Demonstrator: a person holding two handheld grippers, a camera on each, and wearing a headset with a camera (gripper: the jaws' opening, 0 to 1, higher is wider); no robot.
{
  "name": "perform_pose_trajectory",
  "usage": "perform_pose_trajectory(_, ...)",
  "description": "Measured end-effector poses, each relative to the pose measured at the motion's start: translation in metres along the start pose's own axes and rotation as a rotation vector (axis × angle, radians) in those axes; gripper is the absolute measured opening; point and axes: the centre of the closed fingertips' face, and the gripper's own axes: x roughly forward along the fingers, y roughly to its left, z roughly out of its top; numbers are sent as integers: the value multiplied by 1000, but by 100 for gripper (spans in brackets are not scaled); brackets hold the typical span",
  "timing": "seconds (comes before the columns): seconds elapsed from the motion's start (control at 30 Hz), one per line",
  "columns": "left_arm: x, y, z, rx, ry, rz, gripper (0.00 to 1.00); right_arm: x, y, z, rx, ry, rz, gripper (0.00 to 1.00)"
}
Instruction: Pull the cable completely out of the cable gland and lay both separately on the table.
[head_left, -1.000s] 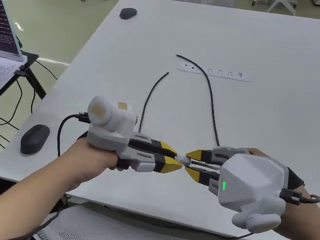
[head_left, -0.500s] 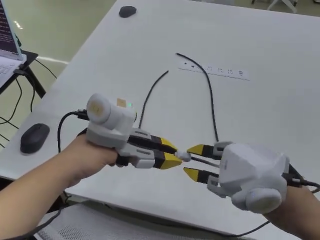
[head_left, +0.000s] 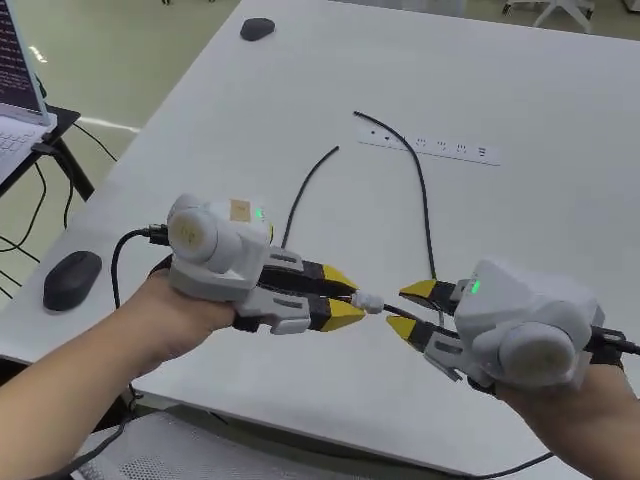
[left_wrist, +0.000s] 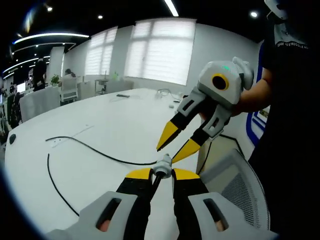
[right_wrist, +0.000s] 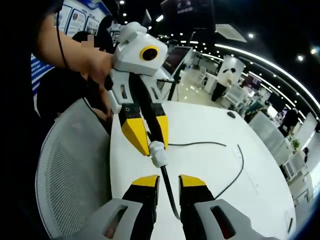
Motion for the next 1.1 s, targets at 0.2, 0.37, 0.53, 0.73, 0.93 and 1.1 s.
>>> perform_pose_trajectory(0.2, 3, 2, 0, -2, 10, 1, 15, 3, 0, -1, -9, 10, -26, 8)
perform_pose_trajectory(0.37, 7, -2, -1, -3, 7, 6, 15, 1, 1, -1, -6, 11, -31, 3)
perform_pose_trajectory(0.53, 7, -4, -1, -15, 6, 13, 15, 0, 2, -2, -6, 10, -30, 1)
perform_pose_trajectory(0.73, 10, -3, -4, -27, 17, 19, 15, -1, 1, -6, 30, 12, -36, 0)
perform_pose_trajectory(0.93, 12, -4, -5, -19, 22, 22, 15, 0, 2, -10, 36, 19, -30, 0)
perform_pose_trajectory(1.1, 13, -4, -5, -19, 21, 23, 15, 0, 1, -12, 75, 5, -29, 0)
